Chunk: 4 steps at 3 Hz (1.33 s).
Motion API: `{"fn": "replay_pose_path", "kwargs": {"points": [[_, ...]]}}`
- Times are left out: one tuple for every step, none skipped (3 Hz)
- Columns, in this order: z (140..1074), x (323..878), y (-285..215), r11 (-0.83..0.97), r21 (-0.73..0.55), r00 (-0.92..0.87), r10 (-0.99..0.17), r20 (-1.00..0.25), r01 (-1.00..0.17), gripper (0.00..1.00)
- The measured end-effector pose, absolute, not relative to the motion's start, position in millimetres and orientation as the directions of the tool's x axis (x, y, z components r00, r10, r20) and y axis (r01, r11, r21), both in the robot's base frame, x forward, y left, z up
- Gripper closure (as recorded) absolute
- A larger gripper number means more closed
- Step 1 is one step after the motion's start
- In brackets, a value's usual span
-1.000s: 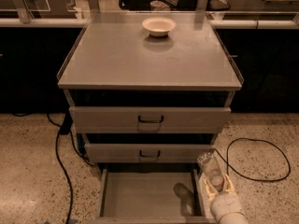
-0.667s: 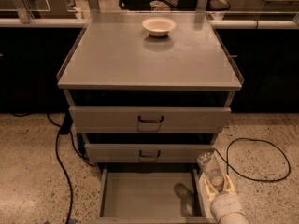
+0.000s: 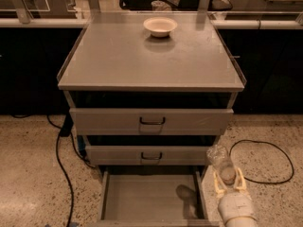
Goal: Pick water bottle from bottom drawer and place on counter
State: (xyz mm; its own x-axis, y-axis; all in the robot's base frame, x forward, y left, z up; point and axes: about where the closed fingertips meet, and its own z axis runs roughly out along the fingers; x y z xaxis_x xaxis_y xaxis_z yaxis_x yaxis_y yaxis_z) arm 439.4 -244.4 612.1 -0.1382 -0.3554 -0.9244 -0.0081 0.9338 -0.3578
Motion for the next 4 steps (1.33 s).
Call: {"fn": "replay_pose_path", "kwargs": {"points": [[653.3, 434.3, -245.3, 0.920, -0.387, -0.054, -0.385, -0.921, 0.057, 1.00], [696.9, 431.2, -240.0, 0.901, -0.418, 0.033, -0.424, -0.905, 0.118, 1.00], [698.2, 431.8, -240.6, 0.902, -0.414, 0.035, -0.421, -0.907, 0.122, 1.00], [726.9, 438.5, -245.8, 0.889, -0.418, 0.090, -0.439, -0.894, 0.185, 1.00]]}}
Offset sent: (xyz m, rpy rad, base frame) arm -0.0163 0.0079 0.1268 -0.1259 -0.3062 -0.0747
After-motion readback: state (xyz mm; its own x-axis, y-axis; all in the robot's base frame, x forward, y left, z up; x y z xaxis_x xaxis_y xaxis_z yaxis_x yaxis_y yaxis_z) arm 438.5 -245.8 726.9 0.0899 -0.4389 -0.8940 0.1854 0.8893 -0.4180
